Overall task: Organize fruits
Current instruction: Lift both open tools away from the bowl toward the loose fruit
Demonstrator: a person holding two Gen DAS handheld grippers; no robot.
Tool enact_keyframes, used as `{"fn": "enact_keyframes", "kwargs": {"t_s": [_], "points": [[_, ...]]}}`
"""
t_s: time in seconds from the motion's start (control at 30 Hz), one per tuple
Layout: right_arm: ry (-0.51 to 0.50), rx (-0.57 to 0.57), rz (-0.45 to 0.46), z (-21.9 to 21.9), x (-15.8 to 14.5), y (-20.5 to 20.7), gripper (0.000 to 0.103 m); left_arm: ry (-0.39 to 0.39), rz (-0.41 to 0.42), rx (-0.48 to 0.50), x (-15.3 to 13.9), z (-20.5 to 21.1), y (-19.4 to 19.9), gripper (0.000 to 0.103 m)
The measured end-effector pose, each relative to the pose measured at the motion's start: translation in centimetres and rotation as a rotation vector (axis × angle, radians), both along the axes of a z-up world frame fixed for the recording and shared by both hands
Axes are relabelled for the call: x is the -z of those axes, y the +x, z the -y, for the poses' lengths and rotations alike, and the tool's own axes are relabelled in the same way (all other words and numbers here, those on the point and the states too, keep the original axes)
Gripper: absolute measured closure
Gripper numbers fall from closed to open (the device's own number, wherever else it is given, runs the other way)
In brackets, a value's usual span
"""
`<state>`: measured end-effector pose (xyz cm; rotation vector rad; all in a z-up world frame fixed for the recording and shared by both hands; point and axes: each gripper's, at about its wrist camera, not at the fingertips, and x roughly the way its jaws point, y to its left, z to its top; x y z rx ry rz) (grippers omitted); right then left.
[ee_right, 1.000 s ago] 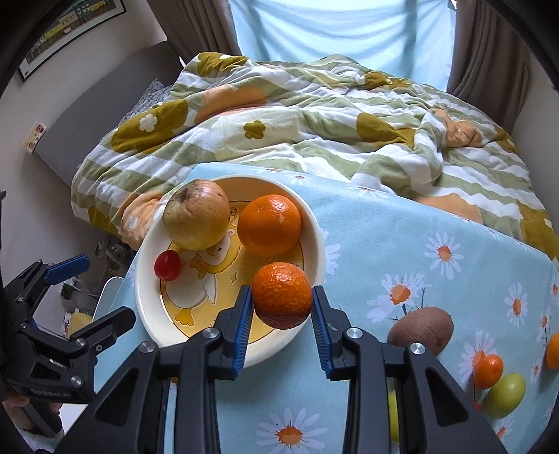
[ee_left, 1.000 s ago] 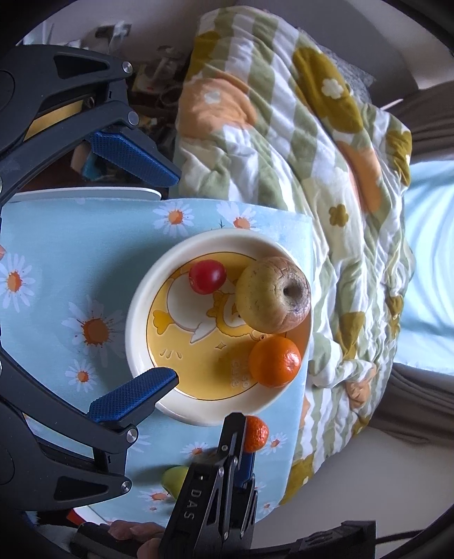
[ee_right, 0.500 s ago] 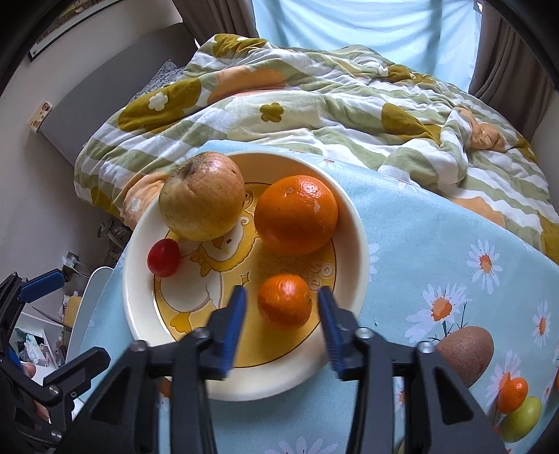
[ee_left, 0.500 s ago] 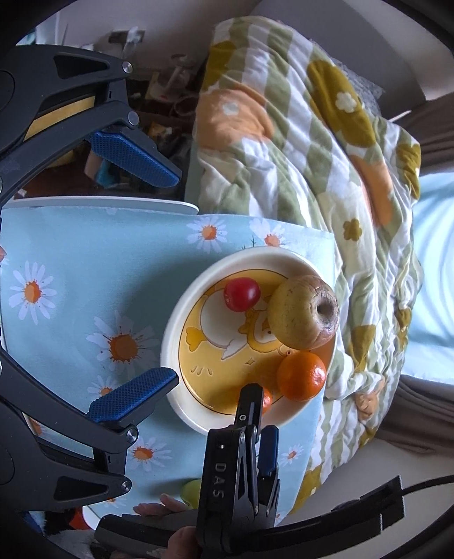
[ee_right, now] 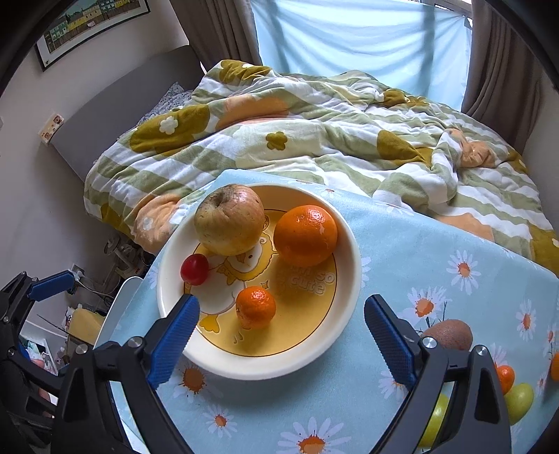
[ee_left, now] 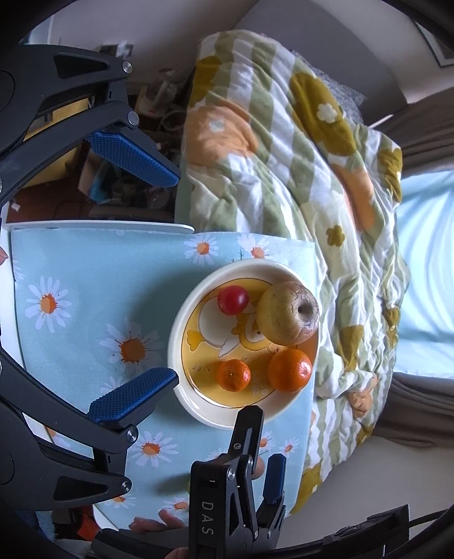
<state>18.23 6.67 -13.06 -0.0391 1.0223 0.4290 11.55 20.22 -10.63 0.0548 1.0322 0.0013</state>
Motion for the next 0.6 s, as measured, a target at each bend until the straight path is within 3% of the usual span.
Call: {"fn": "enact_keyframes", "kwargs": {"t_s": [0.27, 0.43, 0.6], "points": [[-0.036, 0.086, 0.052, 2.0, -3.5, -3.2, 0.009, -0.063, 0.032, 0.052, -2.3, 0.1, -0.1, 0.000], [-0.034, 0.166, 0.072, 4.5, -5.4, -4.9, 0.009, -0.017, 0.086, 0.124, -4.2, 1.6, -0.2, 0.000], [-0.024, 0.235, 0.092, 8.5, -7.1, -6.7, 0.009, -0.030, 0.111, 0.161, -5.7, 4.1, -0.4, 0.000]]}}
